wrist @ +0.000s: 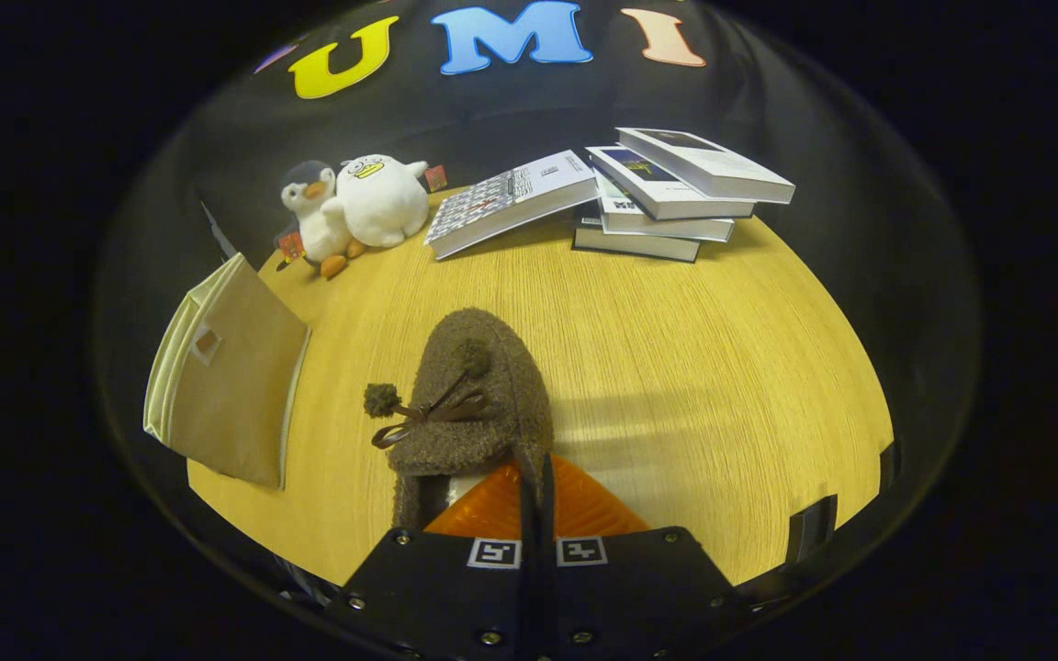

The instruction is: Open the storage box then place both shoes into the box .Put the left shoe in first, then the right shoe, with the right side of both shoes facing outward in a uniform manner.

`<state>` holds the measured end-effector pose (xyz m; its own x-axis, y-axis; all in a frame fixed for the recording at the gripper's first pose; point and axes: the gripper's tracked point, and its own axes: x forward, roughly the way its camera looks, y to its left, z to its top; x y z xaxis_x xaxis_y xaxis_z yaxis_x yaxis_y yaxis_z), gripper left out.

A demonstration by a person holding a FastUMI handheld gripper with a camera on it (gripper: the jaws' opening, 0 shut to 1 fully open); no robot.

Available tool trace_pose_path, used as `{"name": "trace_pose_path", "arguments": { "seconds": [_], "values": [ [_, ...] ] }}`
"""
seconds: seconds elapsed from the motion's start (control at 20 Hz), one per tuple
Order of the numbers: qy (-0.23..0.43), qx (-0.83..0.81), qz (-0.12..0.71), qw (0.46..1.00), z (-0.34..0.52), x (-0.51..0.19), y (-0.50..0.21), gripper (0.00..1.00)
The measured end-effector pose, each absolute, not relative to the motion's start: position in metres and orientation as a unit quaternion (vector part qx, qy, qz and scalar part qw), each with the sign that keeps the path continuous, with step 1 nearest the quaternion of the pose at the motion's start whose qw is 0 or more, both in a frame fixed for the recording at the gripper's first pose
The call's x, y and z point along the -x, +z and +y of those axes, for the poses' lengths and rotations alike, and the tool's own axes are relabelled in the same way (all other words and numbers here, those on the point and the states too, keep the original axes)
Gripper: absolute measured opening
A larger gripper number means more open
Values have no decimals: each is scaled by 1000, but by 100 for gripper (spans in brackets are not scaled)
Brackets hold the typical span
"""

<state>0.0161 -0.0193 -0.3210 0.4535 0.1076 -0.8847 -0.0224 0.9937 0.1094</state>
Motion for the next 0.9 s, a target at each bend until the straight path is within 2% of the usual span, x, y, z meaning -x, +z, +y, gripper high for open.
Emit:
{"name": "trace_pose_path", "arguments": {
  "seconds": [0.9],
  "values": [
    [76,-117,462,876,133,-55,-213,0]
  ]
}}
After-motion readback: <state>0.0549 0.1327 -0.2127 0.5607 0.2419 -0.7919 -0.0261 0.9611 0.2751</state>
